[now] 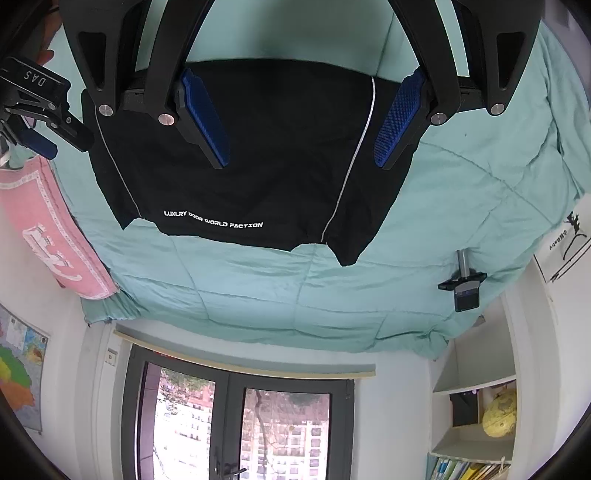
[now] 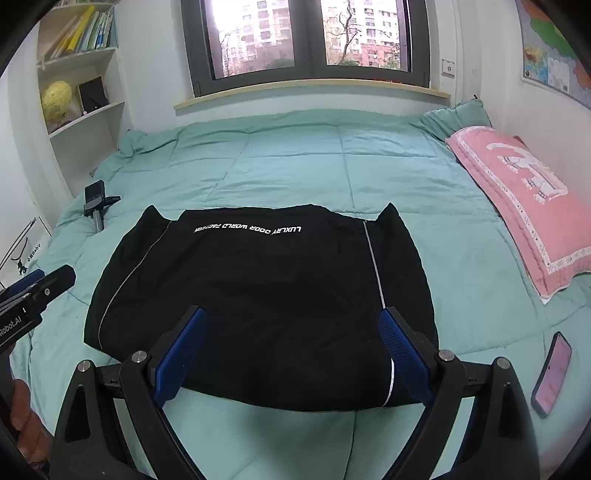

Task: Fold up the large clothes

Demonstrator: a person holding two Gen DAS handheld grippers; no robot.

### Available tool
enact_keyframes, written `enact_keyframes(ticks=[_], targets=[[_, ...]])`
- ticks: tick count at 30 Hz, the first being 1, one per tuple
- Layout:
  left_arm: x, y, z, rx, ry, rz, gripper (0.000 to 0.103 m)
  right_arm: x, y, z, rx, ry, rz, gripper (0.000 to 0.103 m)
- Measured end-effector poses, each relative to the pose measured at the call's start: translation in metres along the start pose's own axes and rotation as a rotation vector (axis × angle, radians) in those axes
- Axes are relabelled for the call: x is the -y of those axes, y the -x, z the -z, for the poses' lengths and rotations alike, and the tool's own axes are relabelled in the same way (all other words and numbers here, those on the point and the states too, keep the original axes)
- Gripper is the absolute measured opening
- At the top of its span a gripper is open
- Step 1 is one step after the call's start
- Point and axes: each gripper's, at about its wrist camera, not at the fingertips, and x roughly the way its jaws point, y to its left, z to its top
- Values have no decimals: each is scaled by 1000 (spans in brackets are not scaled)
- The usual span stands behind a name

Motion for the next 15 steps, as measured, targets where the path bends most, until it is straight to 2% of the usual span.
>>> enact_keyframes(ticks=[15], targets=[[-1,0,3,-3,-6,-2,81,0,3,5,3,-19,-16,95]])
